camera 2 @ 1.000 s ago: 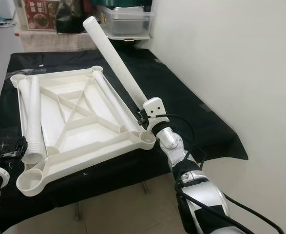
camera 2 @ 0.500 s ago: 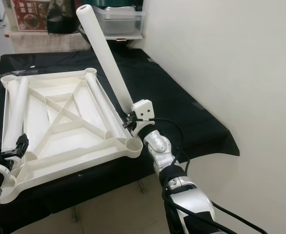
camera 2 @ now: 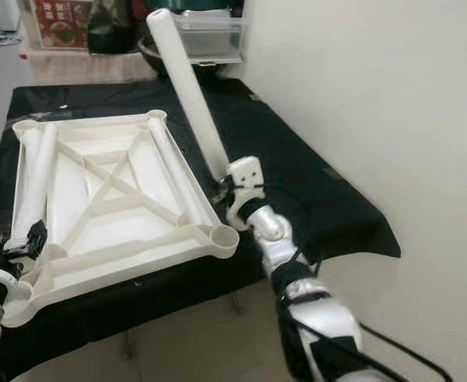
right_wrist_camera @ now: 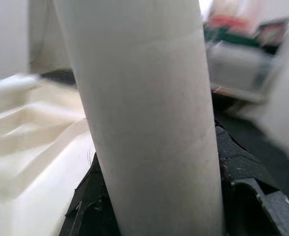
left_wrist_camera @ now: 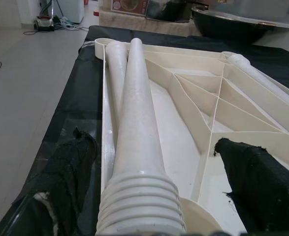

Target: Building children table

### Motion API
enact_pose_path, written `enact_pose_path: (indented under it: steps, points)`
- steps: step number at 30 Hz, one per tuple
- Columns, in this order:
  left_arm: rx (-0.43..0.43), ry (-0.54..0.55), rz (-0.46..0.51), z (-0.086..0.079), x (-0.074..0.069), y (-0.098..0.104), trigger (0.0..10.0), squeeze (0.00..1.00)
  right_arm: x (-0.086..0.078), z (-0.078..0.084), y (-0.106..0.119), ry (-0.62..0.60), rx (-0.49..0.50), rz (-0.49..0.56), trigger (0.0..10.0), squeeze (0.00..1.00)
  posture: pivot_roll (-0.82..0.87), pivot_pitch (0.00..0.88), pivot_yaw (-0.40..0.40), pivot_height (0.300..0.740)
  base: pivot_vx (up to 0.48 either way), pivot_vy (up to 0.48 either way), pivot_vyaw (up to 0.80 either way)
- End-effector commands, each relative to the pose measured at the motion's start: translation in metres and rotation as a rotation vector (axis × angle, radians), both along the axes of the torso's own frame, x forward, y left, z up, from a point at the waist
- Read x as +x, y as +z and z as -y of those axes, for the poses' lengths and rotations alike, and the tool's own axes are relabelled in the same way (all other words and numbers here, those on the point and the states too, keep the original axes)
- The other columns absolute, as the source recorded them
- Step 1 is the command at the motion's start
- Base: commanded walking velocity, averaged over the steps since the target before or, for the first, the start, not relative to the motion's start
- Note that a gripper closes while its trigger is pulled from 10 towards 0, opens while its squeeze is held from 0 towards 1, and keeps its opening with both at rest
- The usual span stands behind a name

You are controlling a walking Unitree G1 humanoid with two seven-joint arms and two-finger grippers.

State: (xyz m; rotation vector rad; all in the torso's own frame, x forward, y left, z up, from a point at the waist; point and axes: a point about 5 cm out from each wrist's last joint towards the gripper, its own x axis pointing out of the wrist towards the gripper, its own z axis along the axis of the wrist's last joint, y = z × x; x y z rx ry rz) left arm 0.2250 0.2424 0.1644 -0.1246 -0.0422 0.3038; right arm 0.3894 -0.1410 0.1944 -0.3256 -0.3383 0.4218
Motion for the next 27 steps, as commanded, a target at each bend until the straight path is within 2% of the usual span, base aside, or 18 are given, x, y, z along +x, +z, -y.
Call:
enact_pose_path:
  steps: [1, 5, 7, 8, 10, 14, 16, 17, 20, 22, 23, 25, 27]
  points:
    - [-0.010, -0.010, -0.013, 0.003, 0.001, -0.005, 10.0, 0.00, 0.002, 0.005, 0.008, -0.004, 0.024, 0.004, 10.0, 0.00, 0.14, 0.000, -0.117, 0.740, 0.000, 0.000, 0.00]
    - [-0.016, -0.017, -0.008, 0.003, 0.000, -0.004, 10.0, 0.00, 0.005, 0.010, 0.023, 0.054, 0.041, 0.012, 10.0, 0.00, 0.13, 0.000, -0.112, 0.740, 0.000, 0.000, 0.00]
    - [-0.023, -0.037, -0.001, 0.005, 0.000, -0.003, 10.0, 0.00, 0.005, 0.009, 0.041, 0.169, 0.051, 0.030, 10.0, 0.00, 0.11, 0.000, -0.102, 0.740, 0.000, 0.000, 0.00]
    - [-0.023, -0.037, -0.001, 0.005, 0.000, -0.003, 10.0, 0.00, 0.005, 0.009, 0.041, 0.169, 0.051, 0.030, 10.0, 0.00, 0.11, 0.000, -0.102, 0.740, 0.000, 0.000, 0.00]
    - [-0.023, -0.063, 0.010, 0.009, 0.002, -0.002, 10.0, 0.00, 0.001, 0.002, 0.047, 0.282, 0.069, 0.024, 10.0, 0.00, 0.11, 0.000, -0.101, 0.740, 0.000, 0.000, 0.00]
    - [-0.012, -0.093, 0.019, 0.013, 0.003, 0.000, 10.0, 0.00, 0.000, -0.008, 0.044, 0.341, 0.136, -0.027, 10.0, 0.00, 0.11, 0.000, -0.099, 0.740, 0.000, 0.000, 0.00]
    - [-0.001, -0.116, 0.028, 0.017, 0.004, 0.002, 10.0, 0.00, 0.002, -0.019, 0.040, 0.356, 0.229, -0.092, 10.0, 0.00, 0.11, 0.000, -0.099, 0.740, 0.000, 0.000, 0.00]
    - [-0.001, -0.116, 0.028, 0.017, 0.004, 0.002, 10.0, 0.00, 0.002, -0.019, 0.040, 0.356, 0.229, -0.092, 10.0, 0.00, 0.11, 0.000, -0.099, 0.740, 0.000, 0.000, 0.00]
    - [0.018, -0.132, 0.033, 0.018, 0.003, 0.004, 10.0, 0.00, -0.001, -0.033, 0.035, 0.367, 0.244, -0.101, 10.0, 0.00, 0.12, 0.000, -0.103, 0.740, 0.000, -0.367, 0.27]
    - [0.018, -0.132, 0.033, 0.018, 0.003, 0.004, 10.0, 0.00, -0.001, -0.033, 0.035, 0.367, 0.244, -0.101, 10.0, 0.00, 0.12, 0.000, -0.103, 0.740, 0.000, -0.472, 0.80]
    - [0.028, -0.135, 0.030, 0.017, 0.003, 0.005, 10.0, 0.00, -0.002, -0.037, 0.029, 0.371, 0.287, -0.130, 10.0, 0.00, 0.12, 0.000, -0.103, 0.740, 0.000, -0.480, 0.80]
    - [0.026, -0.129, 0.035, 0.016, 0.002, 0.005, 10.0, 0.00, -0.003, -0.040, 0.026, 0.375, 0.307, -0.146, 10.0, 0.00, 0.13, 0.000, -0.107, 0.740, 0.000, -0.480, 0.40]
    - [0.008, -0.109, 0.042, 0.012, 0.001, 0.006, 10.0, 0.00, -0.006, -0.042, 0.022, 0.372, 0.254, -0.125, 10.0, 0.00, 0.13, 0.000, -0.105, 0.740, 0.000, 0.000, 0.80]
